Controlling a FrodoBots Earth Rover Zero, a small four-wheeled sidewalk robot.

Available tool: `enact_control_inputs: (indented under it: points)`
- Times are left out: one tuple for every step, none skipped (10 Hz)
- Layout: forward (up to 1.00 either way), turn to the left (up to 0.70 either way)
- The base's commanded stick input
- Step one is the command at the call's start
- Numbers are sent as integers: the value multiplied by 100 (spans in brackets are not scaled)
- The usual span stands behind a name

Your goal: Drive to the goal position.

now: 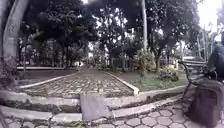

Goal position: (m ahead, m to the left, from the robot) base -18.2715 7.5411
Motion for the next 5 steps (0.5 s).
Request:
enact_control_inputs:
  points:
    - [18,0]
    - [22,0]
    - [22,45]
    - [22,88]
    - [14,55]
